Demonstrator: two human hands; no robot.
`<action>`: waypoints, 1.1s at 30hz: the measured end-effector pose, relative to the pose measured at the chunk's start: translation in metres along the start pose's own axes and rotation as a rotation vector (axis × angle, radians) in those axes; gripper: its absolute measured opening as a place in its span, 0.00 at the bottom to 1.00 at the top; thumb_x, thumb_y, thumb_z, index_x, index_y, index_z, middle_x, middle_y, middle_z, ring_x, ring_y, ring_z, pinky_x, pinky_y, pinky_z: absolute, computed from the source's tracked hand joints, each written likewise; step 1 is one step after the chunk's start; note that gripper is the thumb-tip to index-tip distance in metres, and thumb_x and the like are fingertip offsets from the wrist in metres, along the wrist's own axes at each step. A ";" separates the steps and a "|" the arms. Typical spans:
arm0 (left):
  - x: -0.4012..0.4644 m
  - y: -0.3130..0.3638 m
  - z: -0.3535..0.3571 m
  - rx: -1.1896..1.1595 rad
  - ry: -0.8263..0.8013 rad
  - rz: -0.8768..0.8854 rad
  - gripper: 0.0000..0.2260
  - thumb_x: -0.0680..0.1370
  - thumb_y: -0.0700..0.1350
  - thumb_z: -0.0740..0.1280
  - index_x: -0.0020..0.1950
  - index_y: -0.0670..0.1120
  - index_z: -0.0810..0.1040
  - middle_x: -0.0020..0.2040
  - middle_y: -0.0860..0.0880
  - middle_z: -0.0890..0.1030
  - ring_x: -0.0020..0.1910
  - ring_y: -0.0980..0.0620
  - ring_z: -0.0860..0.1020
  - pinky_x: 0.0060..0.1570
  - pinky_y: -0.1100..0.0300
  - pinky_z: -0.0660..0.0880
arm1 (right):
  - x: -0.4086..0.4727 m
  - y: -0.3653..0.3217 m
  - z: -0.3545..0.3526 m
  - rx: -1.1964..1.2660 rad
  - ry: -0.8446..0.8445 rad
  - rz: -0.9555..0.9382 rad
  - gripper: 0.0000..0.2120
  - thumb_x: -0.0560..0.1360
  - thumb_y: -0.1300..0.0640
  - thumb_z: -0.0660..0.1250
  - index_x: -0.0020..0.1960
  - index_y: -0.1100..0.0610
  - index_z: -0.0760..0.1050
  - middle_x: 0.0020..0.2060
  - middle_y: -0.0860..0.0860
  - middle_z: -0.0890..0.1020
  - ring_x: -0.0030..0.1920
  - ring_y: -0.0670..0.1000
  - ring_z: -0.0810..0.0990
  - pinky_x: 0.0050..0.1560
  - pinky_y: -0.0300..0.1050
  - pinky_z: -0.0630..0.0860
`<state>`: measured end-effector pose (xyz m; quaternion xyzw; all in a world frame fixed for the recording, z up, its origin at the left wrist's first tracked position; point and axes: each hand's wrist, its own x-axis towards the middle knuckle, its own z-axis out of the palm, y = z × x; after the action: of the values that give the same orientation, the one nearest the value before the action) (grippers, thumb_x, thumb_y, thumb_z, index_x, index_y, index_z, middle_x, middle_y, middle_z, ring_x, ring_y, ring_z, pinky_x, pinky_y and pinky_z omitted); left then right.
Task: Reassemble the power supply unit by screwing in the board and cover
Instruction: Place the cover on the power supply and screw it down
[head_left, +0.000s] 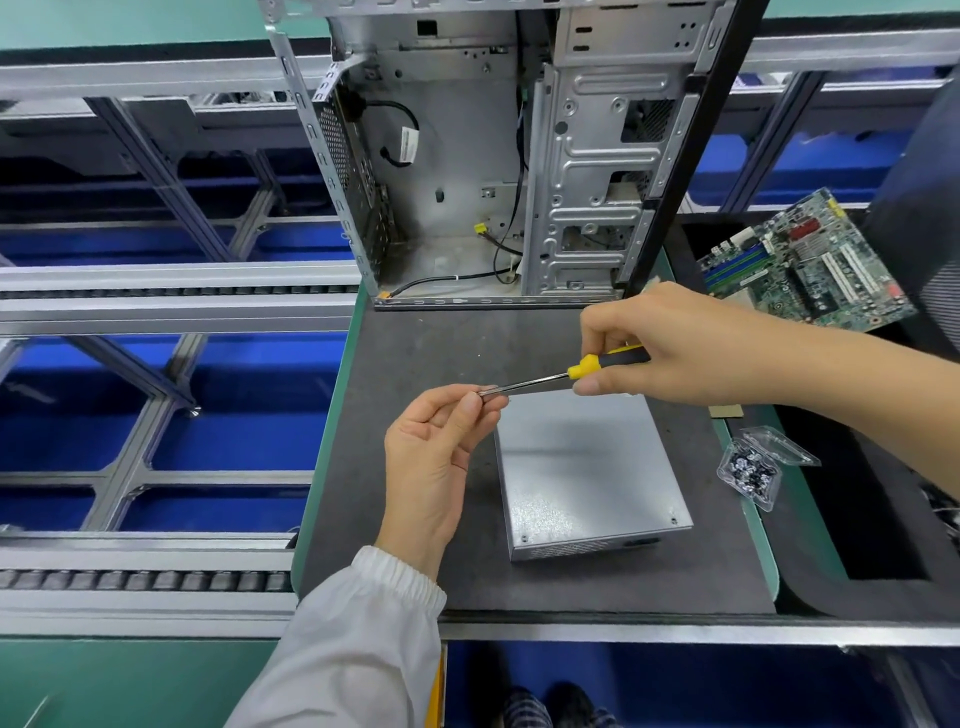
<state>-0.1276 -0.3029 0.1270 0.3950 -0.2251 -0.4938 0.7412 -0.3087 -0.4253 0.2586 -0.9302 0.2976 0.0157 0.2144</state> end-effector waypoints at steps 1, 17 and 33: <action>-0.001 0.000 0.000 0.046 0.001 0.033 0.05 0.73 0.38 0.69 0.44 0.45 0.85 0.43 0.43 0.86 0.45 0.48 0.85 0.46 0.63 0.80 | -0.001 0.000 0.001 0.024 -0.003 -0.003 0.12 0.71 0.38 0.65 0.40 0.46 0.70 0.35 0.45 0.83 0.39 0.47 0.80 0.44 0.53 0.77; -0.021 -0.007 -0.004 0.209 -0.054 0.083 0.16 0.73 0.41 0.71 0.59 0.40 0.80 0.57 0.40 0.83 0.57 0.41 0.82 0.58 0.54 0.78 | -0.026 0.002 0.022 0.273 -0.006 0.105 0.12 0.72 0.43 0.68 0.39 0.51 0.75 0.29 0.44 0.82 0.32 0.53 0.76 0.34 0.46 0.72; -0.048 -0.032 -0.046 1.100 -0.568 0.360 0.25 0.73 0.45 0.75 0.68 0.43 0.76 0.73 0.49 0.72 0.77 0.52 0.62 0.74 0.42 0.62 | -0.060 0.005 0.045 0.054 -0.176 0.041 0.13 0.70 0.39 0.67 0.37 0.47 0.72 0.28 0.44 0.80 0.31 0.43 0.76 0.37 0.36 0.72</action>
<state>-0.1321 -0.2486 0.0773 0.5272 -0.6957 -0.2593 0.4133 -0.3561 -0.3780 0.2249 -0.9127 0.2970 0.0937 0.2645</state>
